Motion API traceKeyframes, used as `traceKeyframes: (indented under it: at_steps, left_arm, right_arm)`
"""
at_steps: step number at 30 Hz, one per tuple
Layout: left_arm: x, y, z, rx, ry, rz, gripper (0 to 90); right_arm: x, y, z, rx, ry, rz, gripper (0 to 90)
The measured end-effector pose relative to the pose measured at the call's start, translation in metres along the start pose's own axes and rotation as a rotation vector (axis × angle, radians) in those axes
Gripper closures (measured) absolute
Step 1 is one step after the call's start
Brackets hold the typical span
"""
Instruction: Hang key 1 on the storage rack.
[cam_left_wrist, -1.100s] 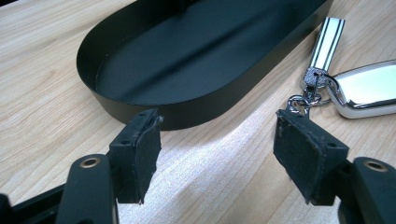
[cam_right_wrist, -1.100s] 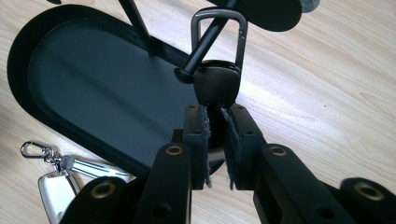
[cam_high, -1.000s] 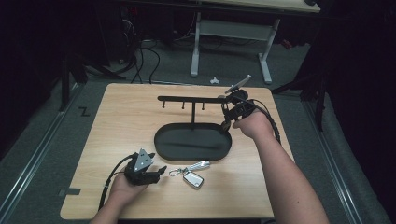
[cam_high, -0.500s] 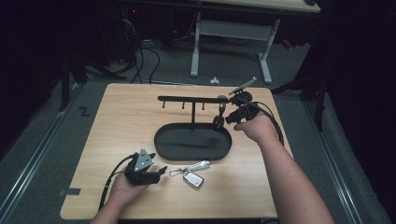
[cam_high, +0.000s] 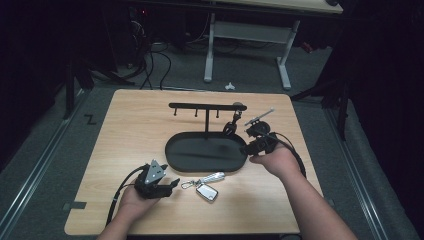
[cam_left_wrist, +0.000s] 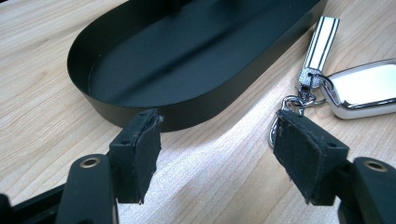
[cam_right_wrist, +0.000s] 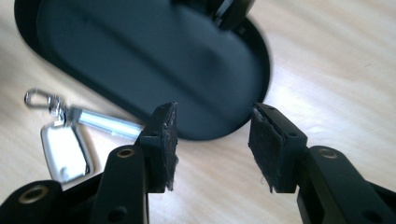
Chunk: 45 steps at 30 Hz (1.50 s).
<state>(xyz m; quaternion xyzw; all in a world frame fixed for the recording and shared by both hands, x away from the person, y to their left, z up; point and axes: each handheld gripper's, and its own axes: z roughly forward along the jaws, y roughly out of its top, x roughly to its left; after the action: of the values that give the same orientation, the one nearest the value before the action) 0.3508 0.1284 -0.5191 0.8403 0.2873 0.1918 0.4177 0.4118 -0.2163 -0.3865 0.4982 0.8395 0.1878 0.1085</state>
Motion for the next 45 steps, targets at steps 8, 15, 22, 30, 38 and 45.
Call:
traceKeyframes:
  at_steps: [8,15,22,30,38,45]
  left_arm:
    - [0.002,0.0,0.0,-0.007,0.007,-0.009,32.8]
    - [0.006,0.0,-0.002,0.001,0.02,-0.022,32.8]
    - [0.019,-0.002,-0.012,-0.017,0.067,-0.07,32.9]
    - [0.04,-0.004,-0.031,-0.069,0.116,-0.154,33.3]
    - [0.041,-0.005,-0.03,-0.072,0.108,-0.155,33.3]
    - [0.04,-0.005,-0.028,-0.065,0.101,-0.152,33.2]
  right_arm:
    - [0.033,-0.022,0.027,0.023,0.021,-0.056,56.5]
    - [0.067,-0.024,0.046,0.034,0.064,-0.13,57.5]
    - [0.097,-0.016,0.065,0.053,0.1,-0.208,58.9]
    - [0.127,-0.004,0.086,0.089,0.134,-0.281,60.9]
    - [0.146,0.006,0.108,0.139,0.139,-0.336,62.3]
    - [0.147,0.004,0.113,0.157,0.135,-0.351,63.5]
